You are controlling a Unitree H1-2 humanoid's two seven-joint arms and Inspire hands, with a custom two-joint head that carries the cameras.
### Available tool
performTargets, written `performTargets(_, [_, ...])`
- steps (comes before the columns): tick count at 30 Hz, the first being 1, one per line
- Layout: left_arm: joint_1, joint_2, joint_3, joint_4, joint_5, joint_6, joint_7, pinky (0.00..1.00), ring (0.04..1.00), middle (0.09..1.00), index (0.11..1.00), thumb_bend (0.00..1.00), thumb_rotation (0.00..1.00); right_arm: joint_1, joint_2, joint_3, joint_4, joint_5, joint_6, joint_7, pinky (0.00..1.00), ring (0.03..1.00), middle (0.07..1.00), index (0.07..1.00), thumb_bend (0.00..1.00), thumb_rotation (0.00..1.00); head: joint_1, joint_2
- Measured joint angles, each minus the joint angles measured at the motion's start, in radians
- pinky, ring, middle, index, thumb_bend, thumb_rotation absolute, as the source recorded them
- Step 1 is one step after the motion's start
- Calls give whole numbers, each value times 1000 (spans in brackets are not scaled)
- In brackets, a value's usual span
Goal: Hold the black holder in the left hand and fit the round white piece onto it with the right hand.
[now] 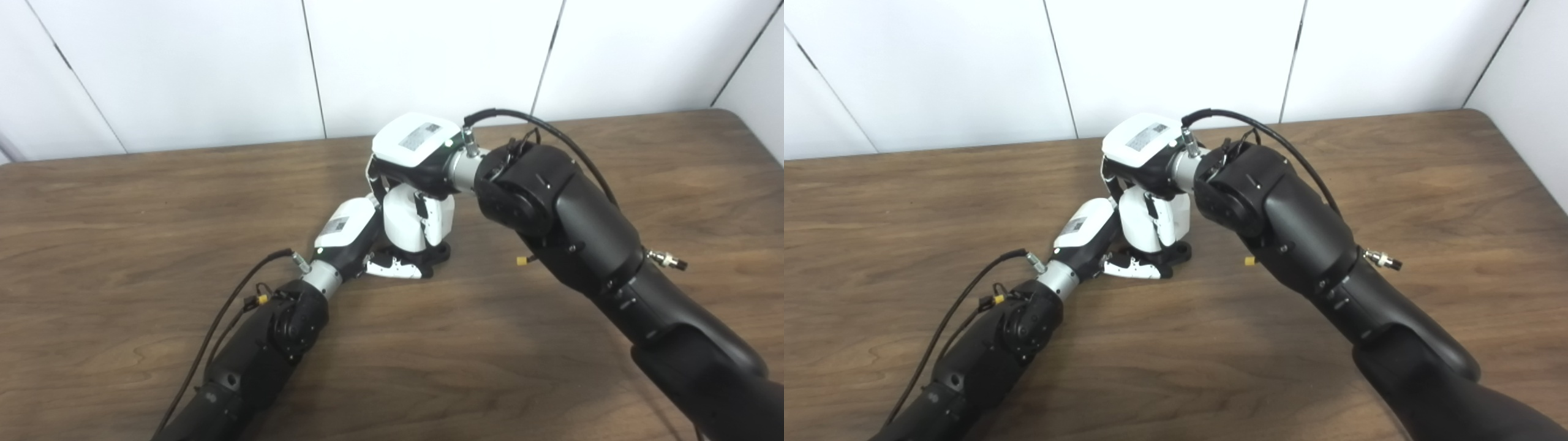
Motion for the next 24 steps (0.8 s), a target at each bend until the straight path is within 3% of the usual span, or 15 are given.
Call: performTargets(24, [3, 6, 2, -1, -1, 7, 1, 927, 960, 907, 481, 525, 59, 69, 25, -34, 32, -30, 37, -183, 262, 358, 484, 544, 510, 0, 8, 9])
